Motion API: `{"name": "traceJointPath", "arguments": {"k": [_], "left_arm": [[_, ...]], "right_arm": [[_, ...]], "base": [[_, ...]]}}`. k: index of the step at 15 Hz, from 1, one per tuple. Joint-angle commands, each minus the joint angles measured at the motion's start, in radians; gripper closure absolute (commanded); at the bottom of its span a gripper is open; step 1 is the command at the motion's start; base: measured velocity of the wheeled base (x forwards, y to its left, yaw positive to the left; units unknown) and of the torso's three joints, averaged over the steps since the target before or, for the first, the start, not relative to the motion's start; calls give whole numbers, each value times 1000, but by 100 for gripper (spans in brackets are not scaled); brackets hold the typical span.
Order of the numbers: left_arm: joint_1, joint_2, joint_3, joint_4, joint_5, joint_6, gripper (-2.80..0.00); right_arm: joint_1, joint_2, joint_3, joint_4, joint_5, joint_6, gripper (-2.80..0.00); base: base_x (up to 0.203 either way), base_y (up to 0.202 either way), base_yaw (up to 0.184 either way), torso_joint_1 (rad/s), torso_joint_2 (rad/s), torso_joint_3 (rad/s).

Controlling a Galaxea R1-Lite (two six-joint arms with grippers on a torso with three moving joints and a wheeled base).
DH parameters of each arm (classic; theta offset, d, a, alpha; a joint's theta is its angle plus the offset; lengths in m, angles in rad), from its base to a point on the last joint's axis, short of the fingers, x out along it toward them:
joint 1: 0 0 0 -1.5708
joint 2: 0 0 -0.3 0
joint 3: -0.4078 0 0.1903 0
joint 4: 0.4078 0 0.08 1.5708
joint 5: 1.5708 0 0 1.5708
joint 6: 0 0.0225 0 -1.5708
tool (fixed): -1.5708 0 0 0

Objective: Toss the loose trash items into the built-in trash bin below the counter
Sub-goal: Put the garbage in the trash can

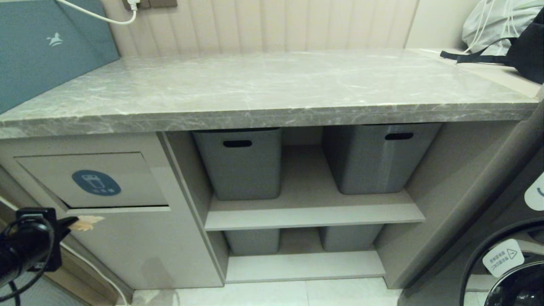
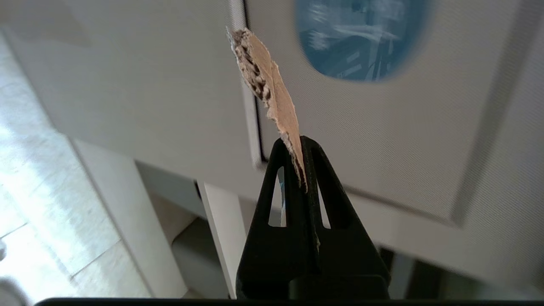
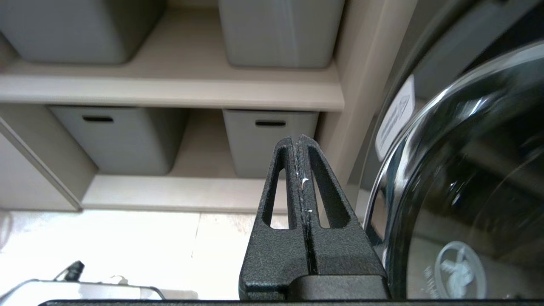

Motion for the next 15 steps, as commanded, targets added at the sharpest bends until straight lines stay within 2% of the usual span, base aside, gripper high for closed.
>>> {"name": "traceJointPath", "arguments": {"k": [1,4,6,8,12,15], "left_arm": [[0,158,1,-107,-4,-13,0],[-4,378,-16,-392,-10,-22,0],[-21,475,-70,-605,-19,-40,0],[-57,468,-134,-626,-28,-60,0],[-71,471,-162,-615,-28,-87,0],[-71,506,-275,-534,-17,-89,0]], "right_arm": [[0,-1,0,-1,0,-1,0],[0,-1,0,-1,0,-1,0],[0,-1,0,-1,2,-1,0],[0,-1,0,-1,2,-1,0],[0,-1,0,-1,2,-1,0],[0,-1,0,-1,2,0,0]], "base": [[0,0,0,-144,451,307],[0,0,0,-131,447,315],[0,0,0,-58,236,168],[0,0,0,-15,67,47],[0,0,0,-2,8,7],[0,0,0,0,0,0]]}}
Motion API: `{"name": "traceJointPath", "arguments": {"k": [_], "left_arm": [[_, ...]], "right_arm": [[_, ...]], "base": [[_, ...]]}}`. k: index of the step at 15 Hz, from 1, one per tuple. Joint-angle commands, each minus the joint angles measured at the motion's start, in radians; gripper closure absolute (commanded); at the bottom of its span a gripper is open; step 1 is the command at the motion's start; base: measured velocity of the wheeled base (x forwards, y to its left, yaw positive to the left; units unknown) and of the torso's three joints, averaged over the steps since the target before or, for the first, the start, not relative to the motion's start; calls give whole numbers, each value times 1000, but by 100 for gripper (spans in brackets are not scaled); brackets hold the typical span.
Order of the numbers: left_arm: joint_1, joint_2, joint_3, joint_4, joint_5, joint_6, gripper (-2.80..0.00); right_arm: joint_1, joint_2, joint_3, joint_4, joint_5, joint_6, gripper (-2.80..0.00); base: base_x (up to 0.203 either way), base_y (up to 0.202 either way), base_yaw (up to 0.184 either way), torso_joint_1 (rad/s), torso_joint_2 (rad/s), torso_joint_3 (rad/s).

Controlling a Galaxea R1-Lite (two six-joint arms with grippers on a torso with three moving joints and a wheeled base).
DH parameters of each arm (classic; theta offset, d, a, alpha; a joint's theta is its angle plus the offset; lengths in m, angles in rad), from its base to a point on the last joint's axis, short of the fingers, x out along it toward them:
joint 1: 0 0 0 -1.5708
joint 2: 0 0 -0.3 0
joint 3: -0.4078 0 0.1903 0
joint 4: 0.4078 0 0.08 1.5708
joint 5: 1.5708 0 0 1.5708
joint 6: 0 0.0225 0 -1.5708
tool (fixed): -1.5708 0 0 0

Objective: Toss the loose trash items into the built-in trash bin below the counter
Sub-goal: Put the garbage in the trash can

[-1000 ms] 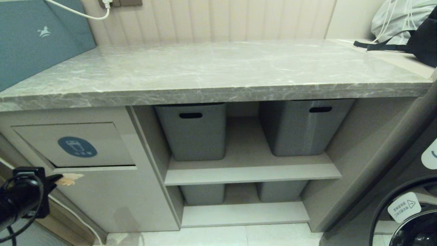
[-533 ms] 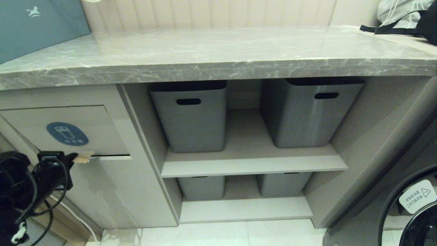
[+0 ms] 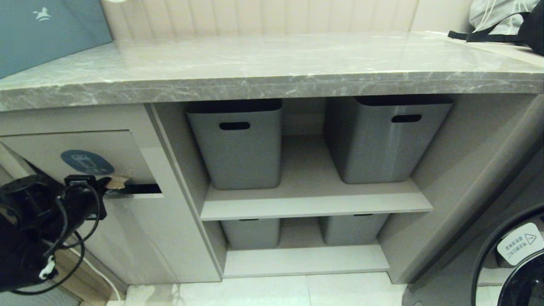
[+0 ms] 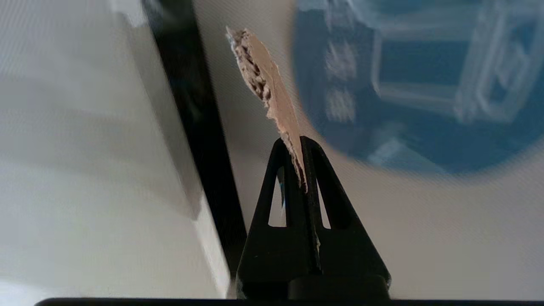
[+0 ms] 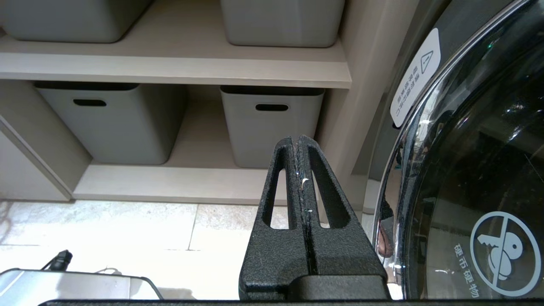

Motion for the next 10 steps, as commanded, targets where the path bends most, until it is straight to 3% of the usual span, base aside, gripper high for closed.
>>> {"name": "traceJointPath", "arguments": {"k": [1,5,7,10], "left_arm": [[-1,21,-79,59,14,-9,0],[-9,32,-300,326,73,-14,0],[-14,35,-383,431,105,-45,0],[-35,40,-430,478,139,-75,0]], "right_arm": [[0,-1,0,0,1,-1,0],[0,-1,0,0,1,-1,0],[0,-1,0,0,1,-2,0],[0,-1,0,0,1,-2,0]], "base": [[0,0,0,0,0,0],[0,0,0,0,0,0],[0,0,0,0,0,0],[0,0,0,0,0,0]]}}
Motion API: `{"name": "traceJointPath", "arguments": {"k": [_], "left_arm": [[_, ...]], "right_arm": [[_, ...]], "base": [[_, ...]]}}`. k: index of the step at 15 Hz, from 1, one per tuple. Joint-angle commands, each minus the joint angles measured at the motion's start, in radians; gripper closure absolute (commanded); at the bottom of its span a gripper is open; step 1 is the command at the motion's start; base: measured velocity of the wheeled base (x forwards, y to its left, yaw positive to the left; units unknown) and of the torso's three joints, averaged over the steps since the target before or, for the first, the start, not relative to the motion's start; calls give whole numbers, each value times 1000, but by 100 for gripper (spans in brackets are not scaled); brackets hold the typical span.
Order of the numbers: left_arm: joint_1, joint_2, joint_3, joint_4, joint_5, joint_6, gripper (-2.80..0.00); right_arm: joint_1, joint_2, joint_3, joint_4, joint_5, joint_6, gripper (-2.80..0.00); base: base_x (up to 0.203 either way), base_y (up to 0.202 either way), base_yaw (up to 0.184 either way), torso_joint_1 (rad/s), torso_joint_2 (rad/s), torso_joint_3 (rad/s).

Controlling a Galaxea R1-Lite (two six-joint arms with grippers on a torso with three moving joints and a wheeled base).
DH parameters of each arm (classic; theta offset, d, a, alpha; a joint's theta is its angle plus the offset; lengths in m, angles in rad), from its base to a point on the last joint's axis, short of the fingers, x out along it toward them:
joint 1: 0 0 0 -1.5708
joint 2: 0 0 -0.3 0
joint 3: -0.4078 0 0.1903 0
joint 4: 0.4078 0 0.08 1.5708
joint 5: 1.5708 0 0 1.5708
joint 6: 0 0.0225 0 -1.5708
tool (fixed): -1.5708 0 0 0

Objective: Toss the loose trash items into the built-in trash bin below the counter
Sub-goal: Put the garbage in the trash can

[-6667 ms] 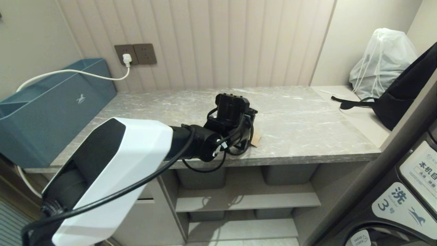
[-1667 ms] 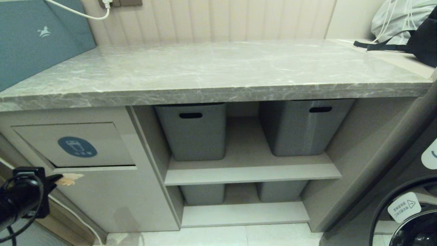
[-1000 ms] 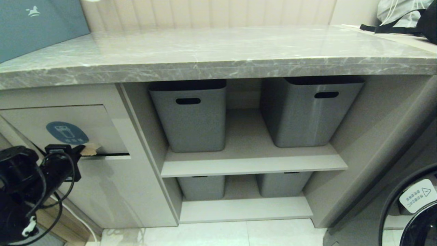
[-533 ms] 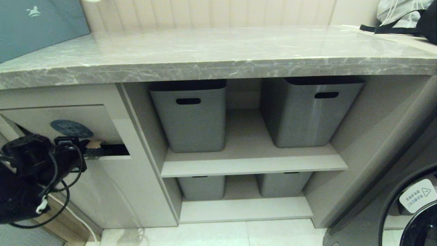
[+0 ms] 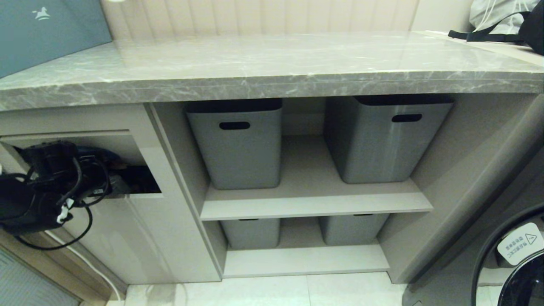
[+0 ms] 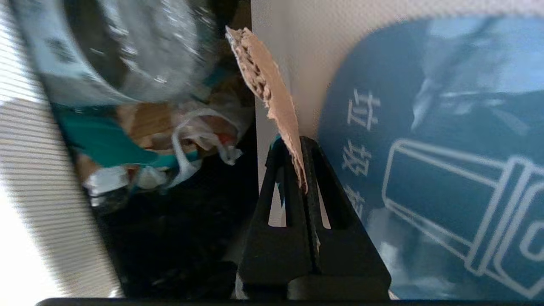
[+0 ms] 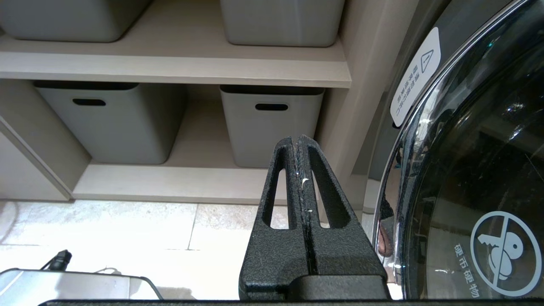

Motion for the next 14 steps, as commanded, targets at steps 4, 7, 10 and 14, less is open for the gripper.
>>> {"name": "traceJointPath", "arguments": {"k": [4,7,10,14], "left_arm": [[-16,7,-11,-6,-4,-10,-280],[-23,16,-18,-6,-9,-10,-280],[-29,17,-20,-6,-9,-10,-280],[-46,14,-21,45,-20,-11,-280]], "right_arm": [[0,-1,0,0,1,0,0],[0,-1,0,0,1,2,0],[0,-1,0,1,1,3,0],[0,-1,0,1,1,3,0]], "base": [[0,0,0,0,0,0],[0,0,0,0,0,0],[0,0,0,0,0,0],[0,0,0,0,0,0]]}}
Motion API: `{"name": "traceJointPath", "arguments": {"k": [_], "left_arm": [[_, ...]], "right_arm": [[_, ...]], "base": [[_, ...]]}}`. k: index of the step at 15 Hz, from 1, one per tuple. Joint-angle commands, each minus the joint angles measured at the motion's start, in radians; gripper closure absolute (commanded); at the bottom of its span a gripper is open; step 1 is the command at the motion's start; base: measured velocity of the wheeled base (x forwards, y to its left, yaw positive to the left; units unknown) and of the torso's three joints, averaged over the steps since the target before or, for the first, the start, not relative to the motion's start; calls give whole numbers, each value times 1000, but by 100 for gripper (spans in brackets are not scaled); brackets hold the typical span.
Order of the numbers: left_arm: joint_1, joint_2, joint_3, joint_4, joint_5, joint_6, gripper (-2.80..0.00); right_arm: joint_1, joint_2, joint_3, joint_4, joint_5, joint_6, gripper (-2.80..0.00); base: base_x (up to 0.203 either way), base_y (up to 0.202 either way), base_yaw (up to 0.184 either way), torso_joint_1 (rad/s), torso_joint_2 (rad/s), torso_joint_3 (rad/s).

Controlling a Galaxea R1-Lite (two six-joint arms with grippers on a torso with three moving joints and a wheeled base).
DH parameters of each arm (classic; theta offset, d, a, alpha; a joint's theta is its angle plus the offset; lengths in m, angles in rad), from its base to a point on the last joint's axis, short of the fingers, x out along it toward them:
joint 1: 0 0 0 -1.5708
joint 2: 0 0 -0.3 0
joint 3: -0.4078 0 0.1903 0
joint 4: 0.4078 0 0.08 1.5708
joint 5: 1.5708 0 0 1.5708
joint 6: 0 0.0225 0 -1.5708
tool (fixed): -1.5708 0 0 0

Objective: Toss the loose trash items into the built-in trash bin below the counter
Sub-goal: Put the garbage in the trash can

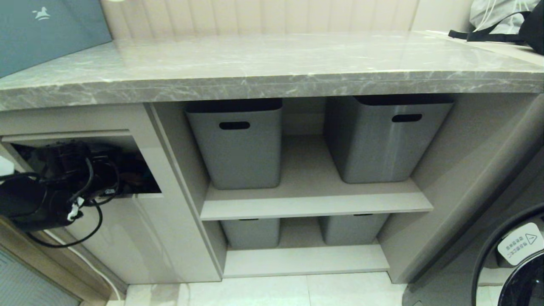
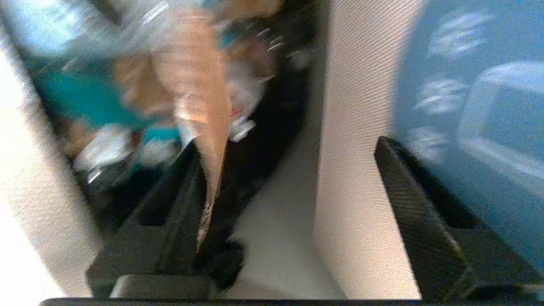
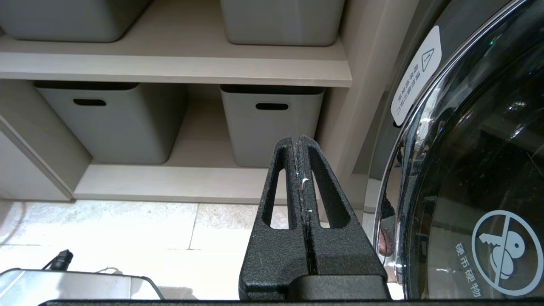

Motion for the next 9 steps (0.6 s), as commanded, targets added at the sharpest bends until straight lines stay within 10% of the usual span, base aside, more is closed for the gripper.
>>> {"name": "traceJointPath", "arguments": {"k": [1,3,9], "left_arm": [[-8,-9,-16,21,-2,-39,-280],[-13,-19,-69,105,1,-154,-280],[-20,-26,-91,161,5,-195,-280]], "right_arm": [[0,-1,0,0,1,-1,0],[0,-1,-1,0,1,-1,0],[0,-1,0,0,1,-1,0]], "base": [[0,0,0,0,0,0],[0,0,0,0,0,0],[0,0,0,0,0,0]]}}
